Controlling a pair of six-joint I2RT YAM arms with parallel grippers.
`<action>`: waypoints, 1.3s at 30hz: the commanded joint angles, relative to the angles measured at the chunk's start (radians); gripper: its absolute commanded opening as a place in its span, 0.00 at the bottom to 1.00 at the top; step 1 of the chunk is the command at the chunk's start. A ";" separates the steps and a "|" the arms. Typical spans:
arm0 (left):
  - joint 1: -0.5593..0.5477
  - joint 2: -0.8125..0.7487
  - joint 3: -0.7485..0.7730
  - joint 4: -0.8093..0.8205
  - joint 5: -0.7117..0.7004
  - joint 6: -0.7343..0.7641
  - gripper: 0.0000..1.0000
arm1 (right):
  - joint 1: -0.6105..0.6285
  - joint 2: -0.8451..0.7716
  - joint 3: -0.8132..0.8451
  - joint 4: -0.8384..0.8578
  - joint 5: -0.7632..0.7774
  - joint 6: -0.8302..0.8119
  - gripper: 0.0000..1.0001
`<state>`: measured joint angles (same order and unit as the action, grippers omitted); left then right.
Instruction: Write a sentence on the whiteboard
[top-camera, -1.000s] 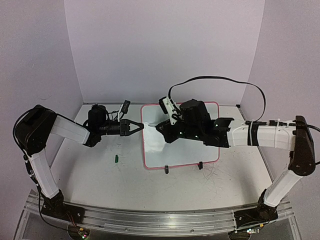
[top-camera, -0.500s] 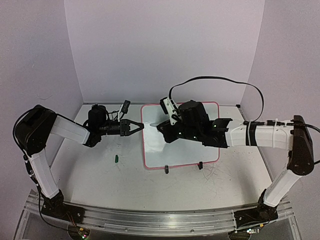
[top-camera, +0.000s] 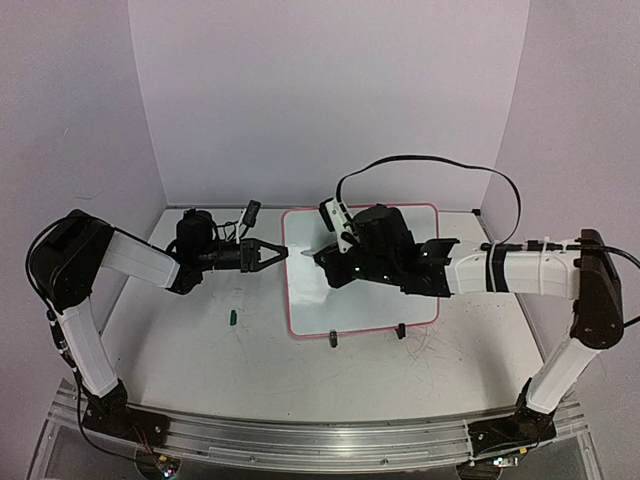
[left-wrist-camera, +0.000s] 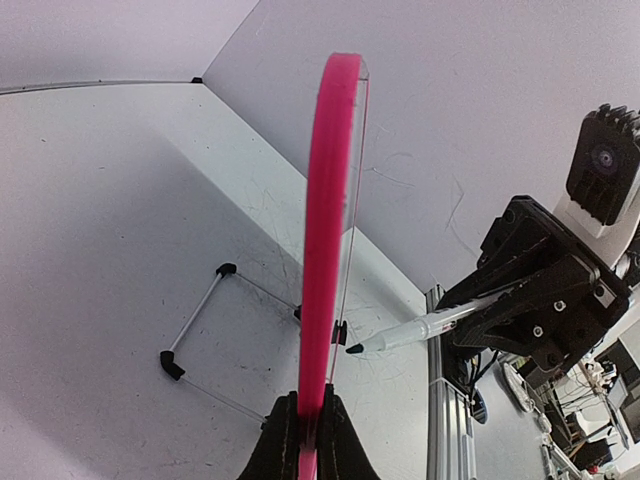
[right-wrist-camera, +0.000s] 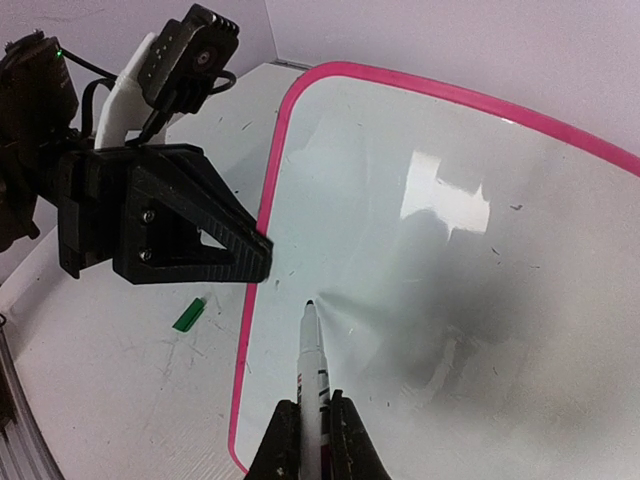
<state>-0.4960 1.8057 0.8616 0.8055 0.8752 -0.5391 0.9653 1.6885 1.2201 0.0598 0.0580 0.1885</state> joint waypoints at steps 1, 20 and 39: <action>-0.014 -0.034 -0.008 0.016 -0.005 0.001 0.00 | 0.004 0.018 0.034 0.034 0.026 0.013 0.00; -0.019 -0.040 -0.010 0.016 -0.002 0.004 0.00 | 0.004 0.044 0.054 0.023 0.045 0.019 0.00; -0.023 -0.051 -0.015 0.017 -0.007 0.008 0.00 | 0.005 0.082 0.081 0.002 0.000 0.025 0.00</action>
<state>-0.5007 1.8000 0.8551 0.8047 0.8547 -0.5316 0.9714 1.7505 1.2671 0.0593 0.0561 0.2039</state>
